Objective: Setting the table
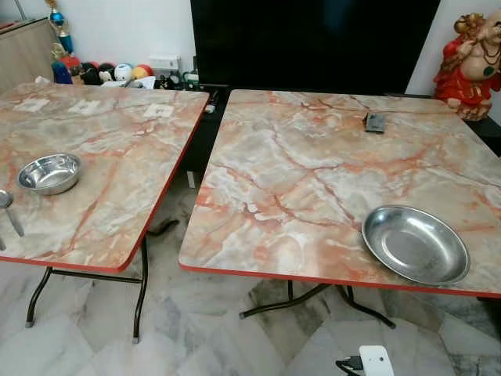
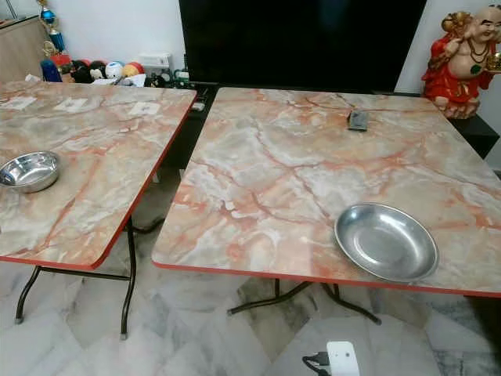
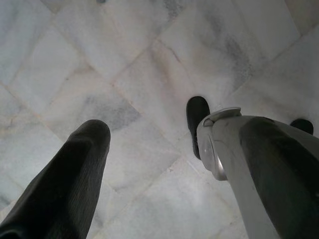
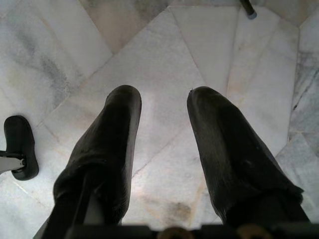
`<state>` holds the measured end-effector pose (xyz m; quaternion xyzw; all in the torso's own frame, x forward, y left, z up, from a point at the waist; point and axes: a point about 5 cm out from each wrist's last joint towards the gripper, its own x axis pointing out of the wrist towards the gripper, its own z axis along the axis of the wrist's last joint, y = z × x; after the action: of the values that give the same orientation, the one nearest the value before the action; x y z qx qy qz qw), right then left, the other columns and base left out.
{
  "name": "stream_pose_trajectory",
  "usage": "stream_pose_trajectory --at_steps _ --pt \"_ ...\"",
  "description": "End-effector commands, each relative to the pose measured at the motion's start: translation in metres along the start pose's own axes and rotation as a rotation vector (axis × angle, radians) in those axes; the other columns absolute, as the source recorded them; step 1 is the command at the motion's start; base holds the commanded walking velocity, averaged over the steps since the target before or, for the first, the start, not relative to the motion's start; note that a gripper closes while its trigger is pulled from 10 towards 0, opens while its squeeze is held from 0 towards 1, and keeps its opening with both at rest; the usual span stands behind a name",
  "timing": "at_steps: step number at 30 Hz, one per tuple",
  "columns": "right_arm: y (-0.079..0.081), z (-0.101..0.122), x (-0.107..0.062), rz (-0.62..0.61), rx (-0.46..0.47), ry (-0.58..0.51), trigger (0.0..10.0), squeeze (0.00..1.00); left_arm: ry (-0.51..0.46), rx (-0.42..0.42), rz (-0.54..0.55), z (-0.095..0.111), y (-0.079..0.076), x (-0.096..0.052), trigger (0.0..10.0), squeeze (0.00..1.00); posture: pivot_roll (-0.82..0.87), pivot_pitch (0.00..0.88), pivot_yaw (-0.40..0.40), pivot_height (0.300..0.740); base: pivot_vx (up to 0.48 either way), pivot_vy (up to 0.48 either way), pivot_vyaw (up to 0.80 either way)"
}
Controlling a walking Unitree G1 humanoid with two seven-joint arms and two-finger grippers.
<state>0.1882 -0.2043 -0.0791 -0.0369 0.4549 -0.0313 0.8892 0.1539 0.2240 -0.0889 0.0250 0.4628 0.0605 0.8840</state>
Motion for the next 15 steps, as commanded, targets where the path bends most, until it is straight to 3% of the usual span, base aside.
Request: stream_pose_trajectory --at_steps 1,5,15 --pt "0.0014 0.0019 0.0003 0.004 -0.015 -0.009 10.0 0.0 0.036 -0.019 0.018 -0.0076 0.0074 -0.0019 10.0 0.0 0.01 0.059 -0.023 0.74 0.0 0.289 0.8" --pt "0.0013 0.0014 0.0003 0.0 0.004 -0.006 10.0 0.0 0.039 -0.02 0.021 -0.0093 0.0096 -0.0026 10.0 0.0 0.01 0.067 -0.023 0.74 0.0 0.289 0.63" --pt "0.0011 0.0012 0.0003 -0.007 0.026 -0.004 10.0 0.0 0.048 -0.019 0.022 -0.0136 0.0116 -0.004 10.0 0.0 0.01 0.078 -0.018 0.74 0.0 0.289 0.0"
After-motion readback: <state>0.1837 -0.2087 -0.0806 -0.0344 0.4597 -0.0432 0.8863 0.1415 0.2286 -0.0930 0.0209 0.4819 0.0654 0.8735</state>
